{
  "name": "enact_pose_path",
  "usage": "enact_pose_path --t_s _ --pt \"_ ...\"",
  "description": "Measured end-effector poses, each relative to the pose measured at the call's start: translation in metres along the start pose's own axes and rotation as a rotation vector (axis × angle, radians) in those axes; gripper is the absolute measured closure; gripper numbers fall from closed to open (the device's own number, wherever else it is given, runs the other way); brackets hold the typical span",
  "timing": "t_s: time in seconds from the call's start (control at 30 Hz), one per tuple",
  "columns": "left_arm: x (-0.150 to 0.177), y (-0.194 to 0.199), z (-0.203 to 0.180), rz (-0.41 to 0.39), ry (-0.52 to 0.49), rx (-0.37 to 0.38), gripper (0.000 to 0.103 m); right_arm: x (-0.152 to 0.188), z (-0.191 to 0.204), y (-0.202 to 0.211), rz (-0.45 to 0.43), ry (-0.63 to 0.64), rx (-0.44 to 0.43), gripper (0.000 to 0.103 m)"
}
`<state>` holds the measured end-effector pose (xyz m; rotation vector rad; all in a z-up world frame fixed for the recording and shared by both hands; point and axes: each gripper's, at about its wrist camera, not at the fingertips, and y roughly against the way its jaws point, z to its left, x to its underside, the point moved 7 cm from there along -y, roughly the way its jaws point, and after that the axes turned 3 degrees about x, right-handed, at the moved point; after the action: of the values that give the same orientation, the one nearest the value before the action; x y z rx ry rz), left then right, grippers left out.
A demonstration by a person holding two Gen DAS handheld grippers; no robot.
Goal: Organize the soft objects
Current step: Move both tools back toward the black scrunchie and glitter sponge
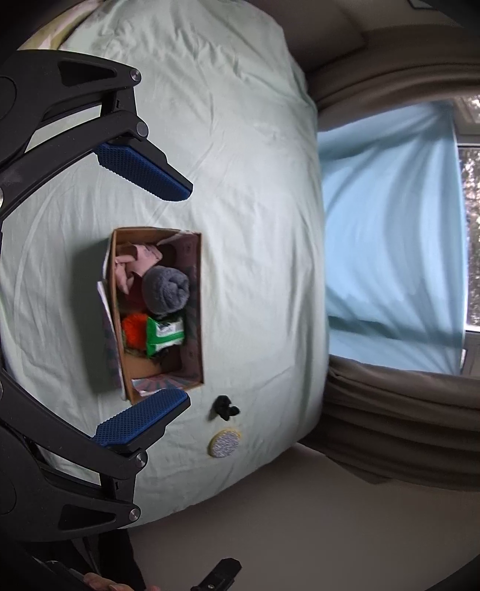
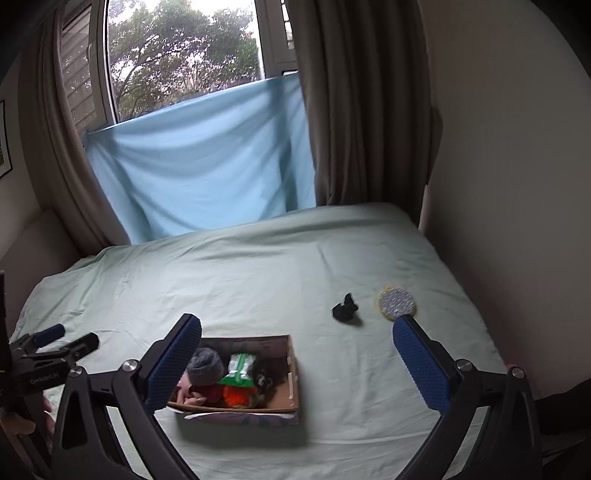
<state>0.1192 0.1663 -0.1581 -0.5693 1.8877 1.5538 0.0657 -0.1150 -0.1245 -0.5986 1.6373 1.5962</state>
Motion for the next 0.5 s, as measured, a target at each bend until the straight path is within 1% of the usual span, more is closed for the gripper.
enact_pose_path --t_s 0.1,0.27,0.37,0.43,0.5 --pt "-0.011 0.007 -0.021 -0.042 -0.017 -0.024 0.002 -0.005 -0.021 0.002 -0.022 -0.004 -0.005 0.0" --pt "-0.026 0.005 -0.062 -0.07 -0.043 -0.063 0.002 -0.013 -0.058 -0.005 -0.033 -0.003 -0.011 0.0" --pt "-0.034 -0.007 -0.094 -0.061 -0.066 -0.075 0.002 -0.02 -0.082 -0.013 -0.033 -0.003 -0.02 0.0" --pt "-0.038 -0.018 -0.114 -0.05 -0.071 -0.047 0.002 -0.025 -0.1 -0.024 -0.026 -0.001 -0.021 0.0" --pt "-0.041 -0.033 -0.135 -0.036 -0.068 -0.04 0.002 -0.029 -0.116 -0.036 -0.015 0.003 -0.022 0.0"
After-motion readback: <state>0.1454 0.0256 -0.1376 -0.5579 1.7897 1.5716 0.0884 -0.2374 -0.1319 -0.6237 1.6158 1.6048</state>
